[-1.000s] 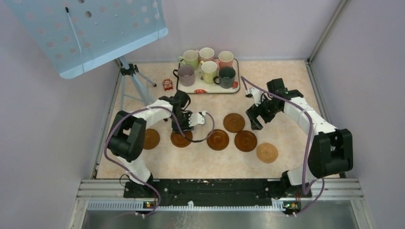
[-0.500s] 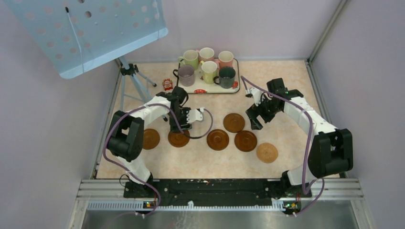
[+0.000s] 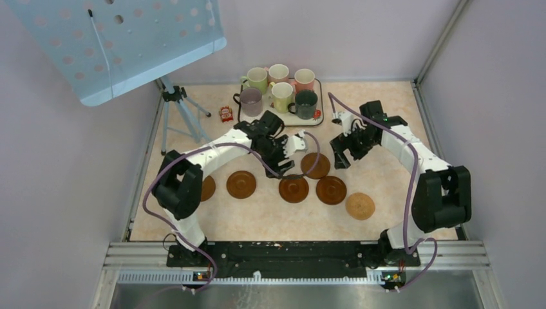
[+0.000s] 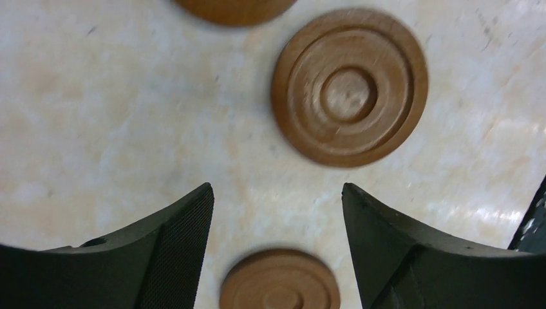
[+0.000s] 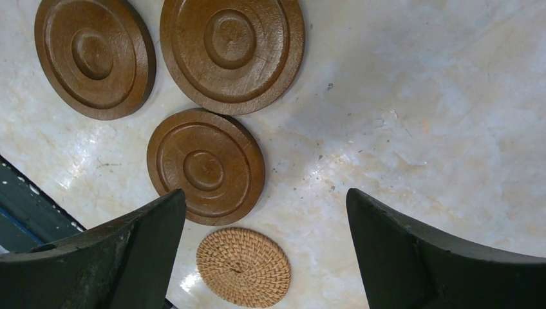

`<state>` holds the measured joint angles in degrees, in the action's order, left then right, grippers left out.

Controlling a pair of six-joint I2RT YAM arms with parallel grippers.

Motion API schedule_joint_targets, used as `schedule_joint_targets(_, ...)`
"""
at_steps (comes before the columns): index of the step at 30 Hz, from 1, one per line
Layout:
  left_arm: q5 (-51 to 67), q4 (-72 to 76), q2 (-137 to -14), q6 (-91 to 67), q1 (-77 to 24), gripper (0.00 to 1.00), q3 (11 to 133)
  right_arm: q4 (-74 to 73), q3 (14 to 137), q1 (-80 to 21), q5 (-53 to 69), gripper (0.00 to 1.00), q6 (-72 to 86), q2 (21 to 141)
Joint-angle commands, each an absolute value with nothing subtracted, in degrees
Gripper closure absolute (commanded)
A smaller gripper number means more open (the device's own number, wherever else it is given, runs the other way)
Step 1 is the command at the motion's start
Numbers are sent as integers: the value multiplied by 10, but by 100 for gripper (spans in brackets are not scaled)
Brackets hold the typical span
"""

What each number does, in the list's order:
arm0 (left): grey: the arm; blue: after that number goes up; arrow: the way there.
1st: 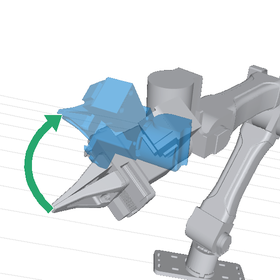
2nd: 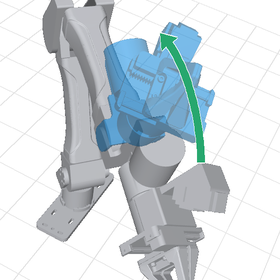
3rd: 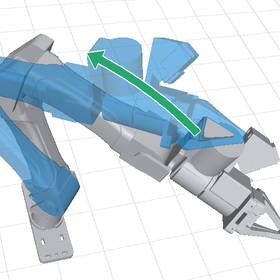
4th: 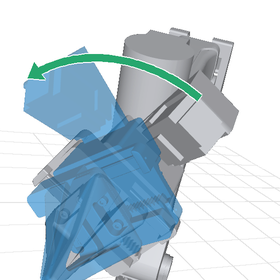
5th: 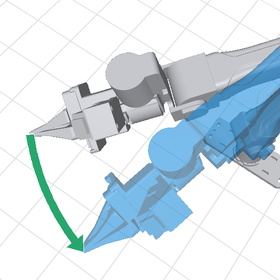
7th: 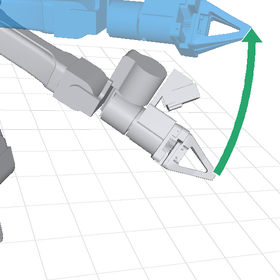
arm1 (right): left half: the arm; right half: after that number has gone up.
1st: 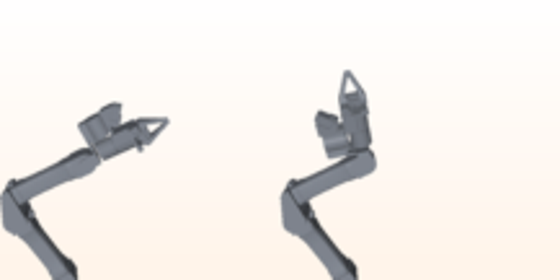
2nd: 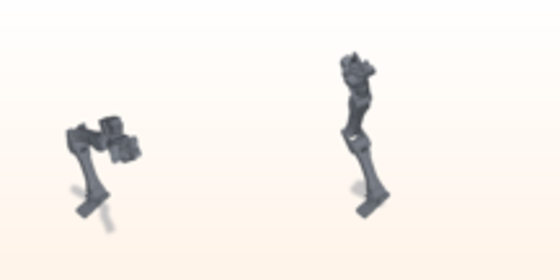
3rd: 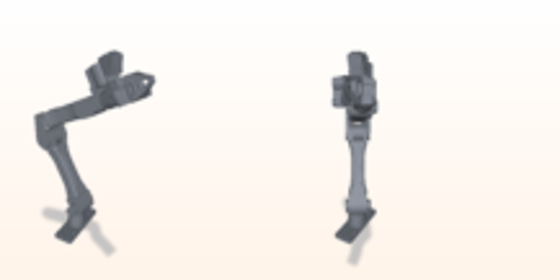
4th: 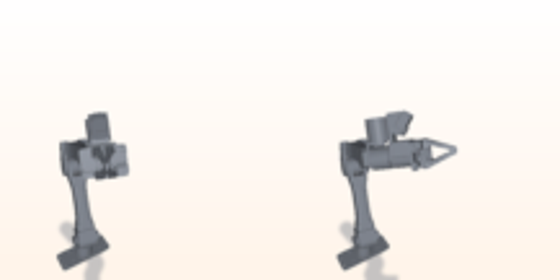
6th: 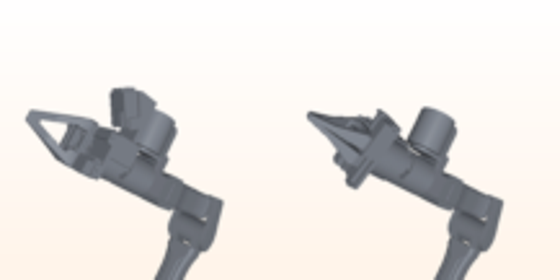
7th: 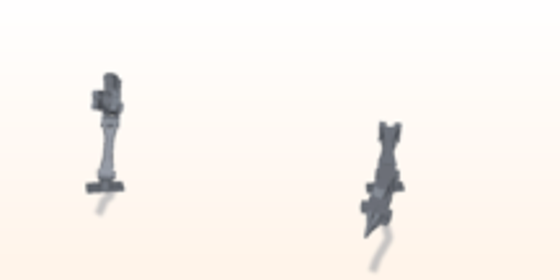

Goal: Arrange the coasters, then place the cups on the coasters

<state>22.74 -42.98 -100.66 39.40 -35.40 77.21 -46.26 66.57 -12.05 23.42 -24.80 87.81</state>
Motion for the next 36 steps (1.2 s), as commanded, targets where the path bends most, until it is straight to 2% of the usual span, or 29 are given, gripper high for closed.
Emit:
schedule_joint_targets(1,234,-346,-1039,292,-404,21,787,-454,698,-91,266,7,-216,880)
schedule_joint_targets(12,174,-306,-1117,272,-453,23,803,-459,693,-58,272,7,-211,878)
schedule_joint_targets(16,167,-304,-1127,272,-456,30,797,-456,688,-58,273,7,-212,878)
schedule_joint_targets(21,118,-302,-1109,305,-455,44,761,-454,679,-58,272,8,-217,873)
schedule_joint_targets(24,103,-300,-1096,323,-453,48,739,-453,674,-58,273,7,-218,873)
schedule_joint_targets(36,81,-295,-1068,342,-419,50,707,-455,673,-58,273,7,-226,872)
